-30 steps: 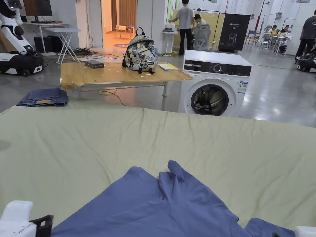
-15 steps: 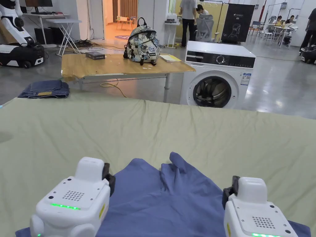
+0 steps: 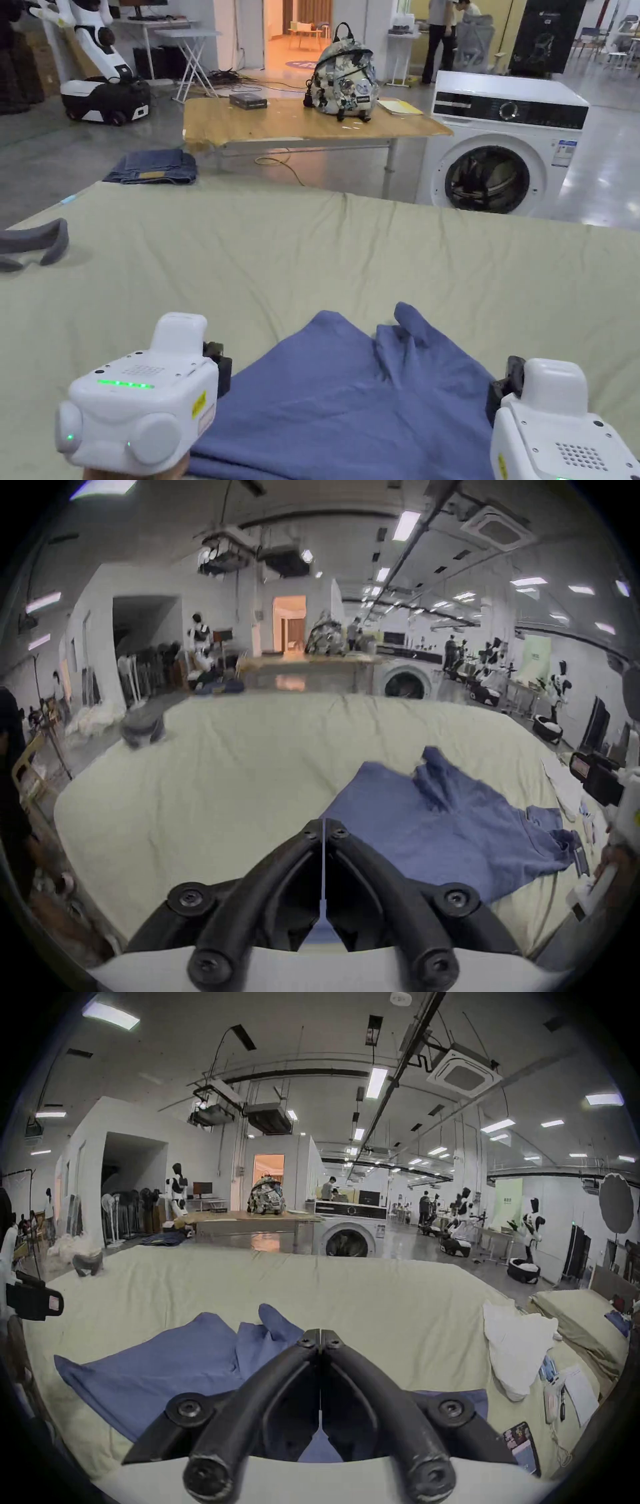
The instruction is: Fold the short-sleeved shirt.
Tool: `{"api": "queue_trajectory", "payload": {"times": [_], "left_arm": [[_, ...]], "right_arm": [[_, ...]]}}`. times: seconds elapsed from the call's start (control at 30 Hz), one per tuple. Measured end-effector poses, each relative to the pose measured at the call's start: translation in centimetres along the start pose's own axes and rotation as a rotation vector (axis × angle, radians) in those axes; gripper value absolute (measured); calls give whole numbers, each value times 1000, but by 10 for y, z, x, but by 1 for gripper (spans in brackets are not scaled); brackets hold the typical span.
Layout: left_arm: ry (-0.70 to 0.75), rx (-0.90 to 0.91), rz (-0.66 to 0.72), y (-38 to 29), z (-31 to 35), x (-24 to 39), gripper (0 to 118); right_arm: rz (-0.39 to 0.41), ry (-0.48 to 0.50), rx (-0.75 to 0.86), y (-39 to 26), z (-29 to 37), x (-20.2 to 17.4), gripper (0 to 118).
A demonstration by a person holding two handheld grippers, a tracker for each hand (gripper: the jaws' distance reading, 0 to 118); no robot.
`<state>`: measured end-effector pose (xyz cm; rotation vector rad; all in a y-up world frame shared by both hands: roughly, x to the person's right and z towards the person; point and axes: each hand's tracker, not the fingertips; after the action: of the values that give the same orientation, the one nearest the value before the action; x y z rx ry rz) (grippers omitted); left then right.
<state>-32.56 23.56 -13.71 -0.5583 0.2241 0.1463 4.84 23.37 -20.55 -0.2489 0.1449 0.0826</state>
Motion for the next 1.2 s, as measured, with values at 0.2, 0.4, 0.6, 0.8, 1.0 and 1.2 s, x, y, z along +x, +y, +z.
{"api": "queue_trajectory", "payload": {"times": [0.2,0.4,0.6,0.8,1.0,1.2], "left_arm": [[36,-210,172,-12,-24,-97,0],[86,-375,287,-20,-54,-154,62],[98,-474,384,-35,-77,-170,86],[208,-540,238,-51,-93,-134,79],[236,-522,129,-46,-87,-97,30],[166,-495,185,-39,-82,-105,1]], "right_arm": [[11,15,-47,-10,-9,-3,0],[24,24,-81,-16,-15,-8,0],[39,25,-104,-21,-18,-11,0],[53,23,-125,-25,-22,-12,0],[60,27,-141,-29,-23,-14,0],[65,35,-163,-35,-27,-11,0]]}}
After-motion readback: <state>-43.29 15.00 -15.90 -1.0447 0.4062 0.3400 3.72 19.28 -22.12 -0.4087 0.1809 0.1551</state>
